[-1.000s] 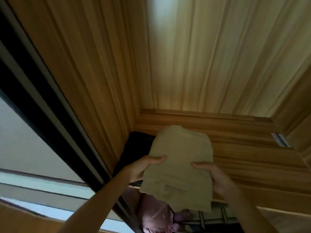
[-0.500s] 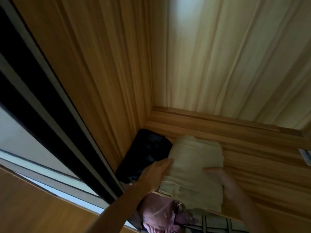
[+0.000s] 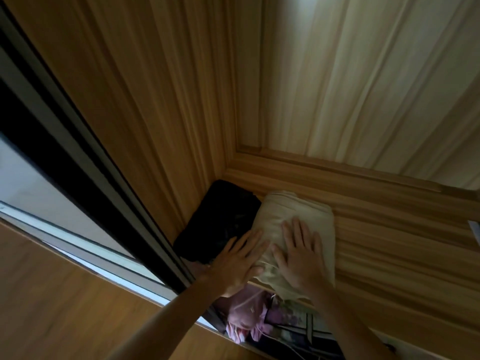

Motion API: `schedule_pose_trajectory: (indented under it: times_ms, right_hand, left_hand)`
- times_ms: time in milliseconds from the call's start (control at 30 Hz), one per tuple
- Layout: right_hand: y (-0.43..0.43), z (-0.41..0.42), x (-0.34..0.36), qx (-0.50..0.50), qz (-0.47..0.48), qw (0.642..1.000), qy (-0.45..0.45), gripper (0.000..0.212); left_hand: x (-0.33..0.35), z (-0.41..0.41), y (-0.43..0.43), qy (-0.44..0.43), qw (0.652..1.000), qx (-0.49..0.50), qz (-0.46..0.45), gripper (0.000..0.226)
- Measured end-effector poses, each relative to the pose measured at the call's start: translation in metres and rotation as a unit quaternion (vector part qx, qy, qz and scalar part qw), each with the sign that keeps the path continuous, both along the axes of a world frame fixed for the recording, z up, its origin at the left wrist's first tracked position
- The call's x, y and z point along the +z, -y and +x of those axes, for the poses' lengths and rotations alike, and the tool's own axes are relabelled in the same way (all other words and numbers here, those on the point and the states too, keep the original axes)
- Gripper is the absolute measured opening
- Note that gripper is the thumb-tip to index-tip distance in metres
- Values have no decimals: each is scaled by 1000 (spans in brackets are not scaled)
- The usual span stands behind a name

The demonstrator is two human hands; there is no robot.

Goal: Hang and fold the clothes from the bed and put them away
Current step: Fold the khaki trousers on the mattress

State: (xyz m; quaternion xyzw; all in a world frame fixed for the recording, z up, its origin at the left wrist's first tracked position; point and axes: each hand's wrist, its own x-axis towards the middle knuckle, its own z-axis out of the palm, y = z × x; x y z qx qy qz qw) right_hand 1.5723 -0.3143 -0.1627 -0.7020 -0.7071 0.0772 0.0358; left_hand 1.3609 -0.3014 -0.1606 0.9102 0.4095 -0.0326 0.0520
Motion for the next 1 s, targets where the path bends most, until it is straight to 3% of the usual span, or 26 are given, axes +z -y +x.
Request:
schedule_pose_trajectory:
  times_ms: [133,267,333,500,633,733,867,1000]
  right_hand:
    - [-1,-1,5,-1,-29,1000,3,73]
    - [3,-3,15,-6,-54,998,-15,80]
    - [8,-5,23,-3,-69,997,-22,70]
    - [6,-15,45,5,-49,995,-83,58]
    - [-24,-41,64,51,-18,994,-95,51]
    - [-64,-59,69,65,-54,989,-123,51]
    - [-123,-78,68,95,-96,981,-141,68]
    - [-174,-87,58,46,-204,956,-205,111]
  left_hand:
    - [6,3,0,-26,999,29,-11,65]
    - [21,10,9,-31,992,84,-89,67]
    - [25,6,15,-11,986,134,-96,68]
    - [36,-3,8,79,936,342,-22,60]
    - [38,-2,-2,113,903,413,-28,58]
    - [34,-11,-10,107,889,444,-18,56]
    - [31,-30,-22,160,844,510,-39,62]
    - [36,-44,-35,144,828,535,-86,92]
